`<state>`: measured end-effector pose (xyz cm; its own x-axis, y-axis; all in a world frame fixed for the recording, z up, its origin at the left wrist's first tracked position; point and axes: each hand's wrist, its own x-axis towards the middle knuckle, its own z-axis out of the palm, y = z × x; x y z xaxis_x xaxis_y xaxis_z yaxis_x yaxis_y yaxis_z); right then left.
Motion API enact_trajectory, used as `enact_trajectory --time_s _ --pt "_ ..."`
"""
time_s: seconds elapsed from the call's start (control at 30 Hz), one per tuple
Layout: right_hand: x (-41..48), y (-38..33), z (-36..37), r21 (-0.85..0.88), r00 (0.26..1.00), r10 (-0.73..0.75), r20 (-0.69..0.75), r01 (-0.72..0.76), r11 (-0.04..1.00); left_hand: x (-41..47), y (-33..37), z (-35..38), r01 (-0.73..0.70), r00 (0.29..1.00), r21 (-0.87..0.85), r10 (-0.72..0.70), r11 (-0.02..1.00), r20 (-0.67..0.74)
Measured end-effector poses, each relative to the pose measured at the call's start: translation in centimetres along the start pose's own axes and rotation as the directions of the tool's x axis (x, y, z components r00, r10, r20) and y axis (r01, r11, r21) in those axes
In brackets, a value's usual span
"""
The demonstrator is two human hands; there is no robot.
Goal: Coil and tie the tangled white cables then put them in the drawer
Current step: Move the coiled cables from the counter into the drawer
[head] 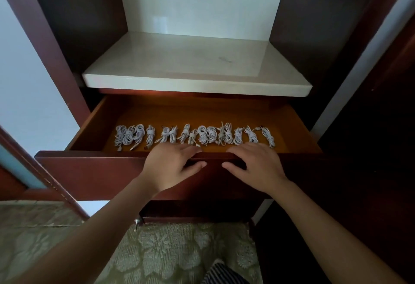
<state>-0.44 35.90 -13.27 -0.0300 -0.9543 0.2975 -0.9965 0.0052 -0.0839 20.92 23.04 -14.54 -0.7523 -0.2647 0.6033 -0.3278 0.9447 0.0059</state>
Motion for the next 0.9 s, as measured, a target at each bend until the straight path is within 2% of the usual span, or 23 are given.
enact_trajectory --time_s 0.3,0.5,0.73,0.9 --pt "4.9 3.1 2.0 -0.045 0.997 -0.055 -0.055 0.052 0.998 3.0 -3.9 2.8 0.038 0.999 0.024 -0.039 0.999 0.007" --pt "8.2 5.2 3.3 -0.050 0.980 -0.118 -0.162 0.111 0.993 5.0 -6.6 4.6 0.034 0.998 0.015 -0.035 0.999 0.048" --pt "12.1 6.8 3.5 -0.132 0.995 -0.068 -0.068 0.058 0.990 8.0 -9.1 6.0 0.043 0.996 0.101 -0.050 0.994 0.075" --pt "14.7 8.1 3.2 -0.164 0.997 0.003 -0.079 -0.016 0.986 9.8 -10.8 7.0 0.169 0.974 0.215 -0.196 0.962 0.111"
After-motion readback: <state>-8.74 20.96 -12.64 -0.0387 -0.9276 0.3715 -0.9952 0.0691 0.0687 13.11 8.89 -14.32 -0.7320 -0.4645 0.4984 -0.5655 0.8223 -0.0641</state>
